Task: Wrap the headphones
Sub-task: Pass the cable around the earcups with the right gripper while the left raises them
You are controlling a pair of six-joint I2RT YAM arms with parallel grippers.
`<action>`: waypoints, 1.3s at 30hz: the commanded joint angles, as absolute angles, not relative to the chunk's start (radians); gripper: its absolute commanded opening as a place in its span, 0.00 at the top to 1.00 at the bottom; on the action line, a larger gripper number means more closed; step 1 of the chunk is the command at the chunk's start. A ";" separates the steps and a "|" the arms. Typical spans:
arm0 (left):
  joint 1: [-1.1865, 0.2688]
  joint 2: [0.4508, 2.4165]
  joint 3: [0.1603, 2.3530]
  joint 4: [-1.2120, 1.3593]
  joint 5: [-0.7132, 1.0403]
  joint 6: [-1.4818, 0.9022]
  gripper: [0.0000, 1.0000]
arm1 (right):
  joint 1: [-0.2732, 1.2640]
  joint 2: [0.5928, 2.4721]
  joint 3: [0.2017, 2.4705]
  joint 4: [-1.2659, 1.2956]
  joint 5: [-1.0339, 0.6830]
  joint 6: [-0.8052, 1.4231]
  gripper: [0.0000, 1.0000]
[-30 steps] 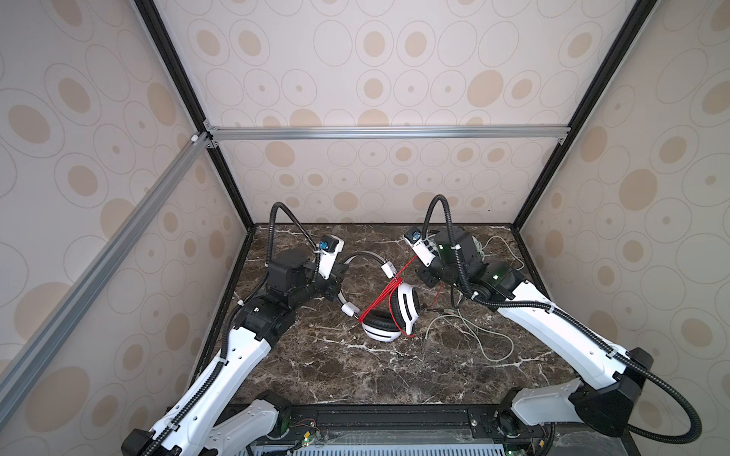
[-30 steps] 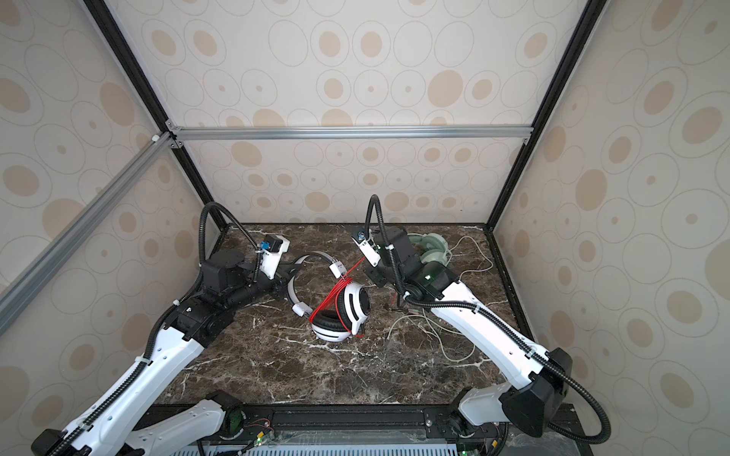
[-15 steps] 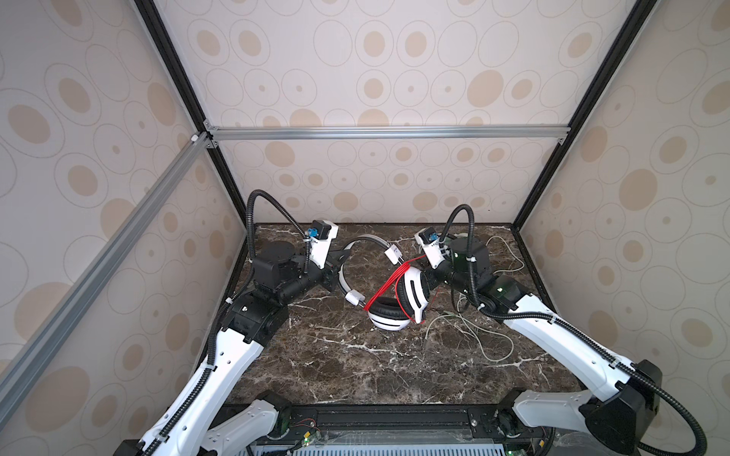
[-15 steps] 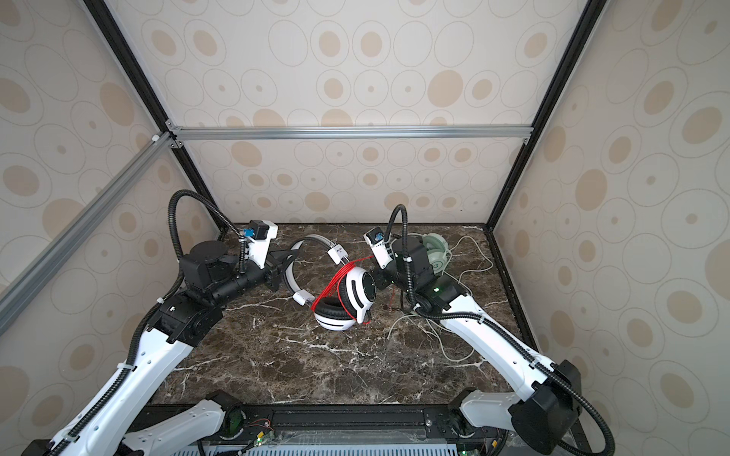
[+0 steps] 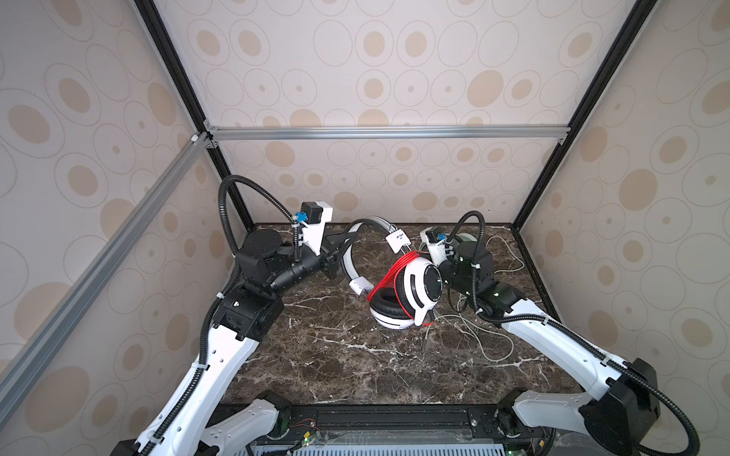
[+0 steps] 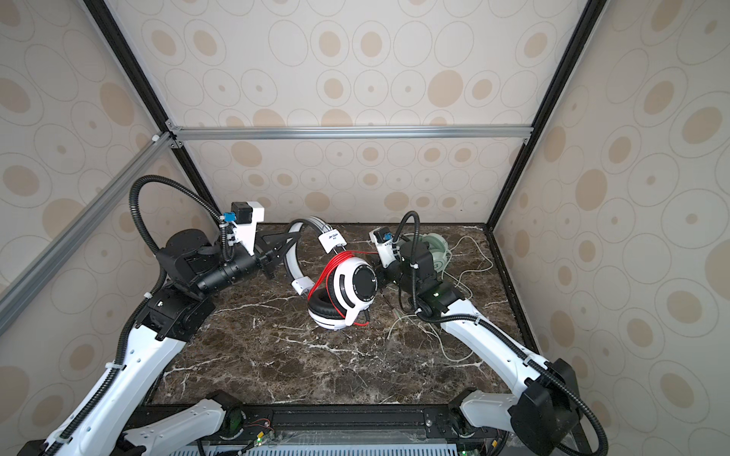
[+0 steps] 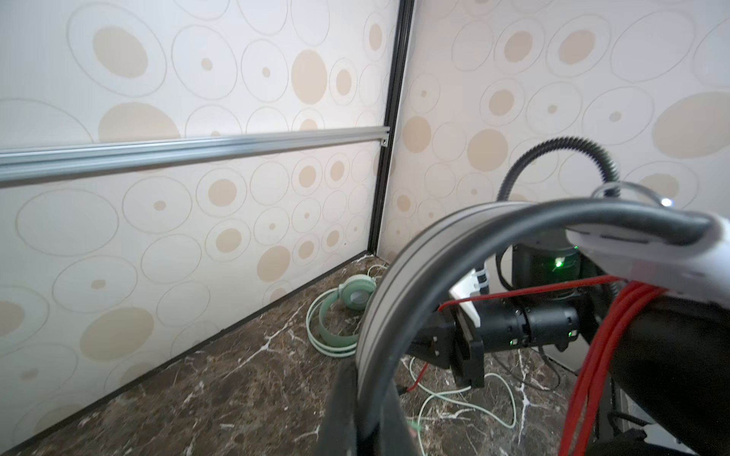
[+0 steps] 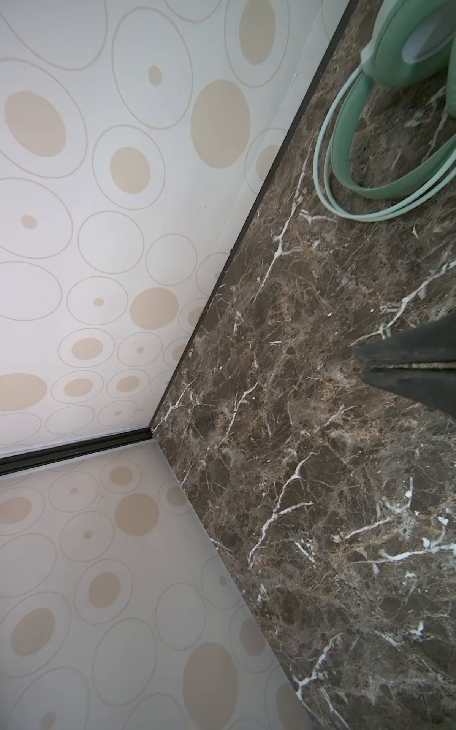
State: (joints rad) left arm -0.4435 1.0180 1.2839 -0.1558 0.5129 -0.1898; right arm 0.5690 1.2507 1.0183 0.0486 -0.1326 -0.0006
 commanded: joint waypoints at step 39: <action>-0.448 1.166 1.503 0.309 0.477 -0.548 1.00 | 0.561 1.322 0.655 0.576 -0.273 0.183 0.75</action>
State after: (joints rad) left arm -0.4435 1.1931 1.4334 0.1921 0.4946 -0.4755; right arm 0.5663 1.3388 0.6834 0.5262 -0.2657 0.1711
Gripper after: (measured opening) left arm 0.064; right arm 0.257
